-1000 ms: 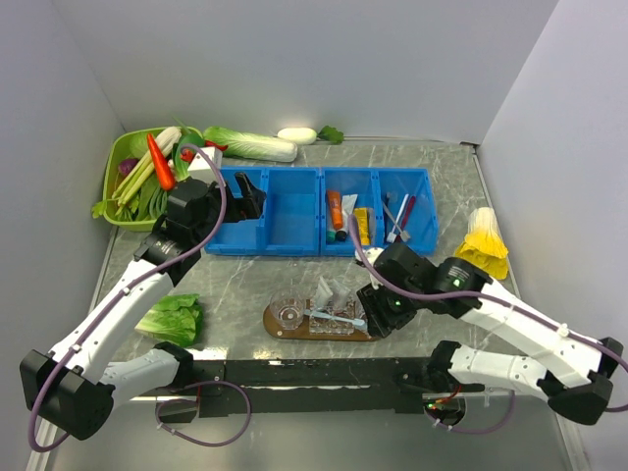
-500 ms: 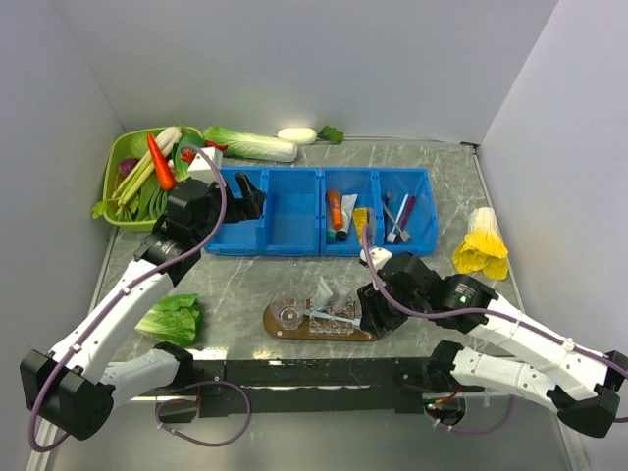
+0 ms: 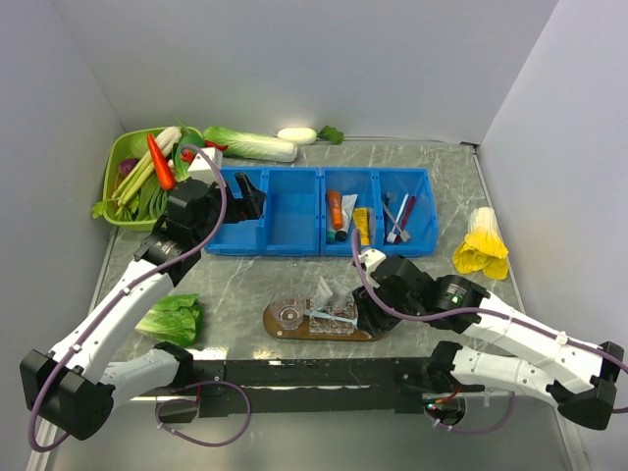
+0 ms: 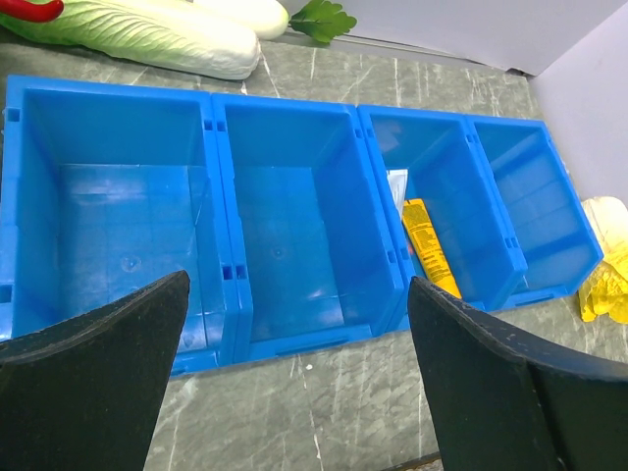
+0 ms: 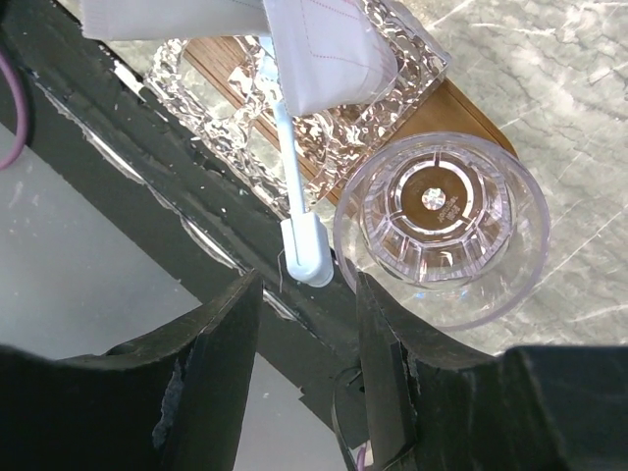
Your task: Prepare toiletry sets of a toothbrush and toothpaste on the tray
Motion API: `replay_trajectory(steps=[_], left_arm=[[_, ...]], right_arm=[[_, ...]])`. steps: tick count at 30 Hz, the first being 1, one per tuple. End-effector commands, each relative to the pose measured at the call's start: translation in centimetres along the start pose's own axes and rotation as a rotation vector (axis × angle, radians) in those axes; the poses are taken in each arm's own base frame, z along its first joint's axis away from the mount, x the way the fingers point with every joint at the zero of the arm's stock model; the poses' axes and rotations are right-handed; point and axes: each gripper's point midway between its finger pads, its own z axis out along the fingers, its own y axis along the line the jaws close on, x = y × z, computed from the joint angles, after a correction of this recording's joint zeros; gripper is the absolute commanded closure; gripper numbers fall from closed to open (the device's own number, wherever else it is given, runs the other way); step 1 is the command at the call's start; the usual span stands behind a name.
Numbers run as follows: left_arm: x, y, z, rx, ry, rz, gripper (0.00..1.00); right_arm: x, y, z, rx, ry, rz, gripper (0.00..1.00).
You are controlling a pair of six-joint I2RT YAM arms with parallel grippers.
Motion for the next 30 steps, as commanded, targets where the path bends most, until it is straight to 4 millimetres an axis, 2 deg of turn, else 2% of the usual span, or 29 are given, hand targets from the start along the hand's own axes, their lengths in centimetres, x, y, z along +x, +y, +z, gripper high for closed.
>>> replay_trajectory(steps=[1, 10, 14, 23, 30], left_arm=[[-1.15, -0.55, -0.47, 0.027, -0.037, -0.004, 0.03], [-1.09, -0.57, -0.43, 0.028, -0.035, -0.005, 0.03], [-1.14, -0.55, -0.42, 0.027, -0.037, -0.004, 0.03], [-1.09, -0.57, -0.43, 0.028, -0.035, -0.005, 0.03], [-1.13, -0.56, -0.40, 0.027, -0.036, -0.005, 0.03]], right_arm=[[-0.14, -0.19, 0.41, 0.016, -0.019, -0.010, 0.49], [0.15, -0.18, 0.83, 0.021, -0.012, -0.023, 0.49], [0.03, -0.05, 0.98, 0.016, -0.022, -0.030, 0.53], [0.02, 0.10, 1.32, 0.020, -0.018, -0.048, 0.54], [-0.06, 0.18, 1.18, 0.020, -0.019, -0.054, 0.62]])
